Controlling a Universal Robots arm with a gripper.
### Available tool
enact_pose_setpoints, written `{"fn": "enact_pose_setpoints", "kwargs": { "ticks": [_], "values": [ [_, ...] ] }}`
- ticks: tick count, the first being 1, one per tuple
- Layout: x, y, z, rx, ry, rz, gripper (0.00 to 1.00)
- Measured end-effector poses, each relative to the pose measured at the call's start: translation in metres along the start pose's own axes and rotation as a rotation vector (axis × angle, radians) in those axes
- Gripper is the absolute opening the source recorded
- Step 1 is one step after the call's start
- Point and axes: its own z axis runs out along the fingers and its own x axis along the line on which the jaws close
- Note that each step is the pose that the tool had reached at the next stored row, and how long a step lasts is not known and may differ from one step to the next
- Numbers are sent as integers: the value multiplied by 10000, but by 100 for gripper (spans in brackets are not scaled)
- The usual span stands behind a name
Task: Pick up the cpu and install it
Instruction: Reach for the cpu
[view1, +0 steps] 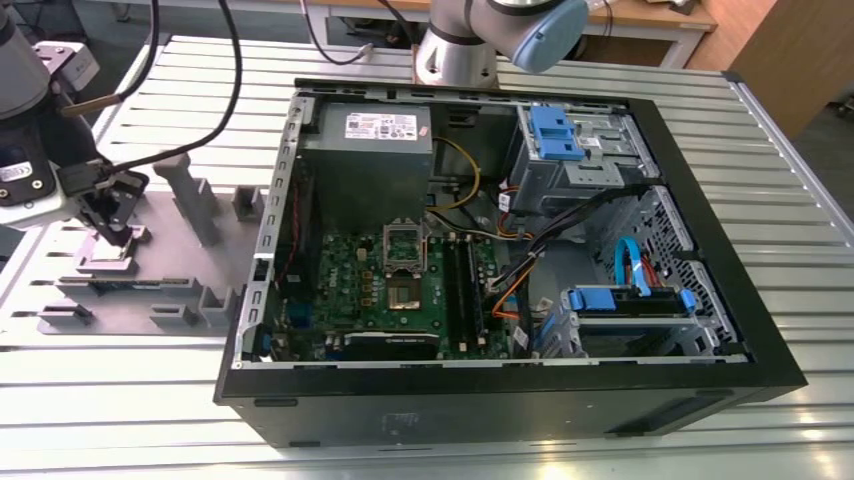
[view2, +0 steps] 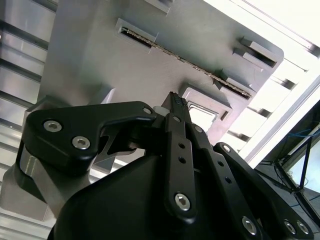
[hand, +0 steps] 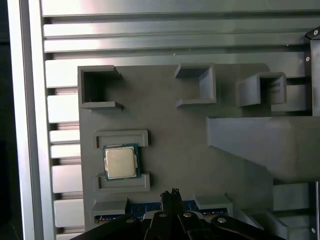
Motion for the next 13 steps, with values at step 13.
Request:
{"fn": "enact_pose_setpoints", "kwargs": {
  "ticks": [13],
  "values": [
    [-1, -26, 23, 1, 1, 0, 11]
  ]
}}
